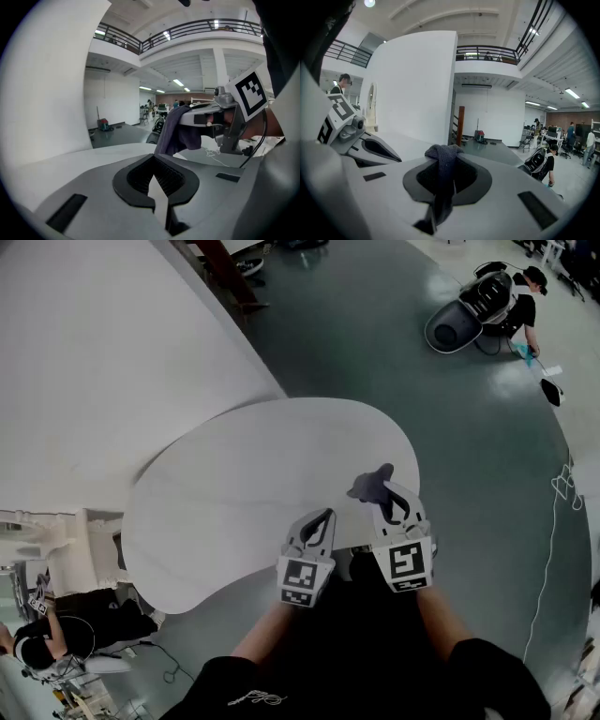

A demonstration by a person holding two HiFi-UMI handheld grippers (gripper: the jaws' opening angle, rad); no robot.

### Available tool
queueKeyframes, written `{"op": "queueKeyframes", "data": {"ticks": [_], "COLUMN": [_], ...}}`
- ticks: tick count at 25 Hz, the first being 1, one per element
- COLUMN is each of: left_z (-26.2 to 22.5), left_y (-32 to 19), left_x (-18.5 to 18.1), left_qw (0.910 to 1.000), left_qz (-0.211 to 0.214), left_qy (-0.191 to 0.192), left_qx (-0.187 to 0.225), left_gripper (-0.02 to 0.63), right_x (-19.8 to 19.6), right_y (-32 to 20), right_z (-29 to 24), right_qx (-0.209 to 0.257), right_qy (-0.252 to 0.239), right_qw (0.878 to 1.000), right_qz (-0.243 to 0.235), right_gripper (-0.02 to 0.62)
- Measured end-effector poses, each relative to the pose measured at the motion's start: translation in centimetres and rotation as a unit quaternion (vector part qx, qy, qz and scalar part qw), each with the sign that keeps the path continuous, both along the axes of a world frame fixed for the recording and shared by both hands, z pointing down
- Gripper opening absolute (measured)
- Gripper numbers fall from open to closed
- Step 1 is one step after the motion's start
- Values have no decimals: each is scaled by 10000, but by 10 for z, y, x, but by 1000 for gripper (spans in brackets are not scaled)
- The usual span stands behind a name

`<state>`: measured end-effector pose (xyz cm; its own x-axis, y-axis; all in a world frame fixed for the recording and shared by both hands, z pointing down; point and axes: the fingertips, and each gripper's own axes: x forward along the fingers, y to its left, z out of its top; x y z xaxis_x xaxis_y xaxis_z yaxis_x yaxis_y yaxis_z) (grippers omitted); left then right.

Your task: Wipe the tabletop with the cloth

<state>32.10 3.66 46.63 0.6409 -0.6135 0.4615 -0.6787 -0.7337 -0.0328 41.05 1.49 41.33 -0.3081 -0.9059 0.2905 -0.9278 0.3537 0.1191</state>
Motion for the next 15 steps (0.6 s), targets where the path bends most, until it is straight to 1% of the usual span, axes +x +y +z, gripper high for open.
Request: {"op": "queueKeyframes", "data": {"ticks": [3,6,9,12,15], "left_z": [4,10,15,19,26], "left_y": [0,-4,-7,-11,-15], "left_x": [7,5,-3,-10,-12], "left_qw": [10000,9999,9999,9996,9990], "left_qz": [78,81,43,-62,-169], "left_qy": [-15,-10,-5,-9,17], "left_qx": [26,-71,-159,-258,-406], "left_gripper": [8,6,8,8,8], "right_x": [3,4,11,23,40], "right_y": [-2,-4,-3,0,5], "right_z": [6,11,19,38,81], "right_qx": [-4,-95,-228,-549,-1216], "right_qy": [153,126,385,669,1083], "right_qw": [9999,9999,9987,9962,9866], "right_qz": [-73,68,225,118,-107], "right_gripper": [25,25,25,25,25]}}
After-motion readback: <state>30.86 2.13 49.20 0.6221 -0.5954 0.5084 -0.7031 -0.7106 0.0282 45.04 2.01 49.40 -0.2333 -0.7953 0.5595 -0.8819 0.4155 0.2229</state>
